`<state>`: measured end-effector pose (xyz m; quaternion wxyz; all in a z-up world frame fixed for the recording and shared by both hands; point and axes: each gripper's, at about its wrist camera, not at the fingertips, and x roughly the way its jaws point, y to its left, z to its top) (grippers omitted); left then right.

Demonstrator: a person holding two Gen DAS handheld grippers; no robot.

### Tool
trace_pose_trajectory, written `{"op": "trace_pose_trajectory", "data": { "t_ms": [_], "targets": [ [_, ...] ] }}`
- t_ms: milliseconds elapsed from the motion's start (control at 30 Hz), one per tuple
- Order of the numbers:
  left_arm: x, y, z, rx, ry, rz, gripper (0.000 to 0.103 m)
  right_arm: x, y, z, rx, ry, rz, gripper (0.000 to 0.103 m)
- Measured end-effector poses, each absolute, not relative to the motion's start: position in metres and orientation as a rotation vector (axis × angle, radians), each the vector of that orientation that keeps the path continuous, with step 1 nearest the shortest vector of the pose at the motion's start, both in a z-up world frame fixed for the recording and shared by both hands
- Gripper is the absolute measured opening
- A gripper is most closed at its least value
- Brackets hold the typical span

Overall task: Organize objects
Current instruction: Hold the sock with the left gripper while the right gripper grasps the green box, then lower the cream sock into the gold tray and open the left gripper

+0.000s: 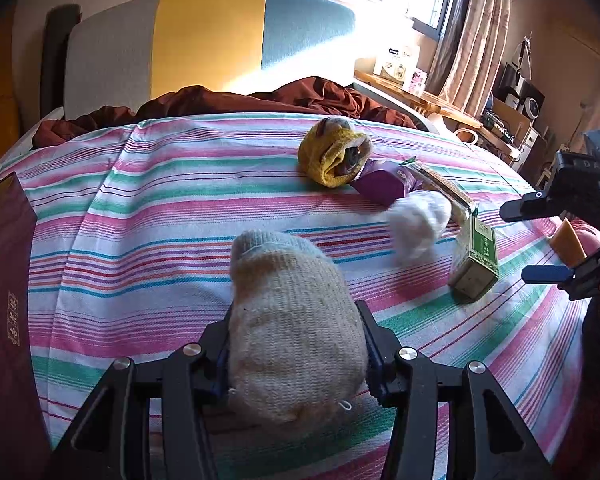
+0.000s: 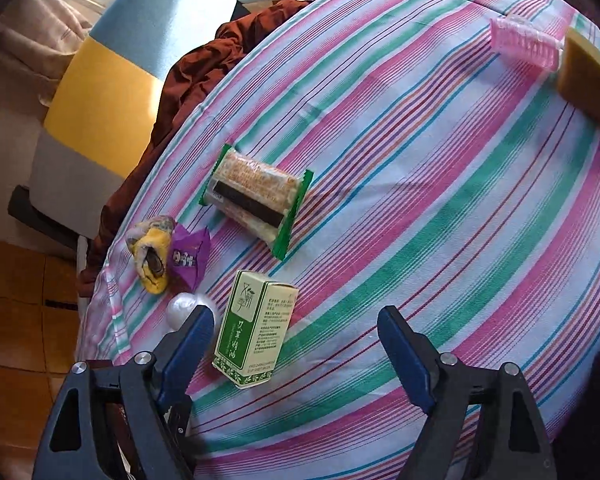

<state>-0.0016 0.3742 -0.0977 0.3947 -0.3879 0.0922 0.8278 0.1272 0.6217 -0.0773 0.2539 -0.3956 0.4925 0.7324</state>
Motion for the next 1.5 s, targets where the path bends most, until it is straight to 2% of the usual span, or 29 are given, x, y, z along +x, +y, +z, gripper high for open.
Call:
{"op": "trace_pose_trajectory", "data": {
  "t_ms": [100, 233, 367, 600, 633, 667, 700, 733, 767, 867, 1033, 1300, 1500],
  "targets": [
    [-0.001, 0.375, -0.098, -0.982, 0.242, 2.102, 0.053, 0.122, 0.622, -0.078, -1.091, 1.357, 2.008, 0.086],
    [-0.001, 0.375, -0.098, -0.982, 0.243, 2.102, 0.053, 0.106, 0.611, -0.067, -1.148, 1.216, 2.097, 0.086],
    [0.000, 0.377, -0.099, -0.976, 0.264, 2.110, 0.053, 0.099, 0.606, -0.070, -1.181, 1.205, 2.117, 0.086],
    [0.000, 0.376, -0.099, -0.979, 0.250, 2.103, 0.052, 0.066, 0.593, -0.070, -1.312, 0.859, 2.116, 0.086],
    [-0.001, 0.375, -0.099, -0.980, 0.245, 2.101, 0.052, 0.059, 0.589, -0.074, -1.356, 0.843, 2.117, 0.083],
    [-0.001, 0.375, -0.099, -0.980, 0.243, 2.100, 0.052, 0.054, 0.585, -0.079, -1.402, 0.824, 2.127, 0.074],
    [0.000, 0.376, -0.099, -0.980, 0.244, 2.101, 0.052, 0.053, 0.581, -0.081, -1.434, 0.783, 2.118, 0.048],
    [0.000, 0.376, -0.099, -0.979, 0.245, 2.101, 0.052, 0.053, 0.579, -0.084, -1.456, 0.746, 2.099, 0.035],
    [0.000, 0.375, -0.099, -0.979, 0.245, 2.102, 0.052, 0.054, 0.577, -0.084, -1.467, 0.716, 2.091, 0.031],
    [0.000, 0.375, -0.099, -0.979, 0.246, 2.102, 0.052, 0.059, 0.578, -0.083, -1.457, 0.708, 2.091, 0.030],
    [0.002, 0.377, -0.099, -0.976, 0.267, 2.109, 0.051, 0.054, 0.570, -0.086, -1.496, 0.577, 2.090, 0.030],
    [0.006, 0.374, -0.091, -1.002, 0.341, 2.146, 0.048, 0.061, 0.579, -0.084, -1.466, 0.607, 2.101, 0.030],
    [0.011, 0.349, -0.071, -1.058, 0.285, 2.169, 0.048, 0.068, 0.583, -0.076, -1.411, 0.616, 2.136, 0.030]
  ]
}}
